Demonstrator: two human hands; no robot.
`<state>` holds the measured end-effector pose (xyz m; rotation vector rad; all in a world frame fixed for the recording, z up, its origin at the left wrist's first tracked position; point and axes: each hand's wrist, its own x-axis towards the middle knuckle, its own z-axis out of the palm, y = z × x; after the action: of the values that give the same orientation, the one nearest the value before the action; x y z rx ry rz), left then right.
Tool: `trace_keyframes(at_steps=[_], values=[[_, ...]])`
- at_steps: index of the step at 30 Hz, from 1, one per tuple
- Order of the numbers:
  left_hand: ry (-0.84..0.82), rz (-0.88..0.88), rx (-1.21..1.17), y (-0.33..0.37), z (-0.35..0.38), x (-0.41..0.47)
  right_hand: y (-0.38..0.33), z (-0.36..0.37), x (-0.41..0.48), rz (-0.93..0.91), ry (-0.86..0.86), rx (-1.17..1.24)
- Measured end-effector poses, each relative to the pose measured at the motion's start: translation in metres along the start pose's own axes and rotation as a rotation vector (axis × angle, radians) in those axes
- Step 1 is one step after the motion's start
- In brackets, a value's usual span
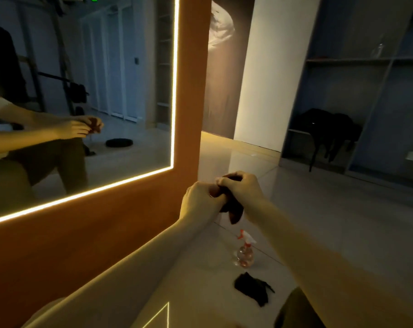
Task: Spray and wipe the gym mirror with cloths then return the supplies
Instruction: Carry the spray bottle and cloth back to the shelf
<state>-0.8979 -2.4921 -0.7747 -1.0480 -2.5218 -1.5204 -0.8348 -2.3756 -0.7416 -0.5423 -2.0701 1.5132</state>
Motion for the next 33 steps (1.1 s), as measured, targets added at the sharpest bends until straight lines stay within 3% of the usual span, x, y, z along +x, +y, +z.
trace_keyframes(at_steps=[6, 10, 13, 17, 22, 25, 28, 33], values=[[-0.205, 0.019, 0.178, -0.040, 0.094, 0.042, 0.095, -0.066, 0.062, 0.118, -0.005, -0.620], [-0.371, 0.046, 0.454, -0.087, 0.173, 0.063, 0.170, -0.101, 0.093, 0.230, -0.083, -0.908], [-0.487, 0.146, 0.499, -0.125, 0.233, 0.065, 0.228, -0.117, 0.119, 0.293, -0.203, -1.044], [-0.666, 0.272, 0.604, -0.187, 0.312, 0.063, 0.307, -0.119, 0.155, 0.272, -0.313, -1.128], [-0.866, 0.154, 0.715, -0.261, 0.395, 0.056, 0.388, -0.101, 0.205, 0.276, -0.335, -1.077], [-0.931, 0.216, 0.724, -0.302, 0.436, 0.054, 0.431, -0.091, 0.230, 0.240, -0.329, -1.100], [-1.032, 0.256, 0.748, -0.331, 0.465, 0.049, 0.457, -0.082, 0.243, 0.217, -0.348, -1.061], [-1.060, 0.216, 0.822, -0.331, 0.472, 0.034, 0.466, -0.072, 0.251, 0.266, -0.360, -1.004]])
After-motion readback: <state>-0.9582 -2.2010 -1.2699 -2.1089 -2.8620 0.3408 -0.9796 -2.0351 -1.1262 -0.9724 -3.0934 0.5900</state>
